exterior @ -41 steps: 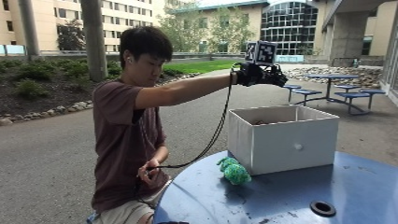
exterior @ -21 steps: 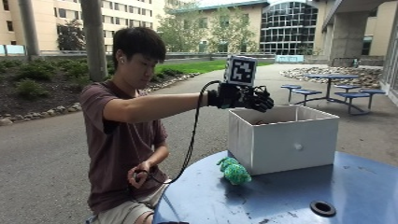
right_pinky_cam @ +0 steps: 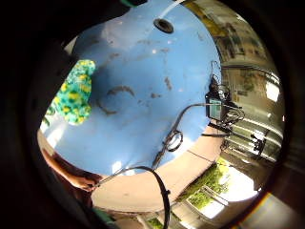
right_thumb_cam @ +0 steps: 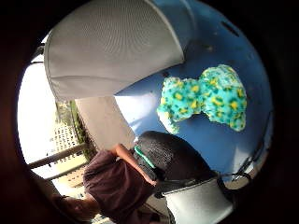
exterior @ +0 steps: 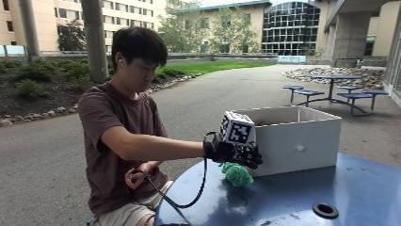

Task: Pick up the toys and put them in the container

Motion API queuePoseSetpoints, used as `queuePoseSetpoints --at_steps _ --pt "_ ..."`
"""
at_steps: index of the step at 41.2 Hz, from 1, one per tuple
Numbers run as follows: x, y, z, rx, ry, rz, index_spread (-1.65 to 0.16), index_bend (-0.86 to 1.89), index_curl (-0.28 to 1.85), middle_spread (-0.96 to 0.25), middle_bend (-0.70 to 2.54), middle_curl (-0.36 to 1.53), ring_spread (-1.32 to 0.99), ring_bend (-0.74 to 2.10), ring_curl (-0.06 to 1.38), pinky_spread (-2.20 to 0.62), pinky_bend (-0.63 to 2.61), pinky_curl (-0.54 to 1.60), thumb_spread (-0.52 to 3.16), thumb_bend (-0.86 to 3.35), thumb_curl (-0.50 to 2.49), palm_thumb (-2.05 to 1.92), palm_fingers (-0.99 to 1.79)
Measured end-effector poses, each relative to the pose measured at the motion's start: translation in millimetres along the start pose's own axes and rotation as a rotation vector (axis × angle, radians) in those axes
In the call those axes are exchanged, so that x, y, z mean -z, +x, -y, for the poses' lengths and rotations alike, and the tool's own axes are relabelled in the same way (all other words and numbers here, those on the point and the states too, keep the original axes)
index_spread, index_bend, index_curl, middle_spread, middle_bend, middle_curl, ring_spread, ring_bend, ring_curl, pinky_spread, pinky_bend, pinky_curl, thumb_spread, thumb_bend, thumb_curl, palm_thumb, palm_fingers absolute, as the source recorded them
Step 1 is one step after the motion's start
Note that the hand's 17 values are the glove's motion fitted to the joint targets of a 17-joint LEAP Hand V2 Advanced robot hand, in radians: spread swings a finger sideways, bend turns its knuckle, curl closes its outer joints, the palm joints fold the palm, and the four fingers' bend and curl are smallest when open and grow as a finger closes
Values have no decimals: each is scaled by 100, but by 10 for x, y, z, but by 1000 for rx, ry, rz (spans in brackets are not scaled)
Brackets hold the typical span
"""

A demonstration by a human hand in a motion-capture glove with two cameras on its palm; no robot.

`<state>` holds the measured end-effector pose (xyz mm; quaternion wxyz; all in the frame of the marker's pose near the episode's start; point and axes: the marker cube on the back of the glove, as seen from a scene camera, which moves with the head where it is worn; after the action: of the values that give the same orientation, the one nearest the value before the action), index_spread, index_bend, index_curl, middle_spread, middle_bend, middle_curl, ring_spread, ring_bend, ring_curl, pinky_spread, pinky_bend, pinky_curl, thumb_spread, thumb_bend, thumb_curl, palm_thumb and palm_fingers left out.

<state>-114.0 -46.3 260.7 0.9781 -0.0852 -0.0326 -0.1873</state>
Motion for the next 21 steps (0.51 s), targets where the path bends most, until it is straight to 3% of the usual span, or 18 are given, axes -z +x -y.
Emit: queuePoseSetpoints --at_steps 11,17,21 --pt "-600 -279 159 78 -16 74 -8 9 15 2 19 36 -2 38 37 1 69 34 114 1 30 7 -6" --pt "-747 -156 200 90 -18 -16 -7 11 15 3 24 38 -4 52 40 0 72 34 120 5 32 17 9" --pt "-835 -137 205 86 -24 -49 -11 18 18 -3 23 39 -8 56 41 -2 76 35 123 9 34 26 17"
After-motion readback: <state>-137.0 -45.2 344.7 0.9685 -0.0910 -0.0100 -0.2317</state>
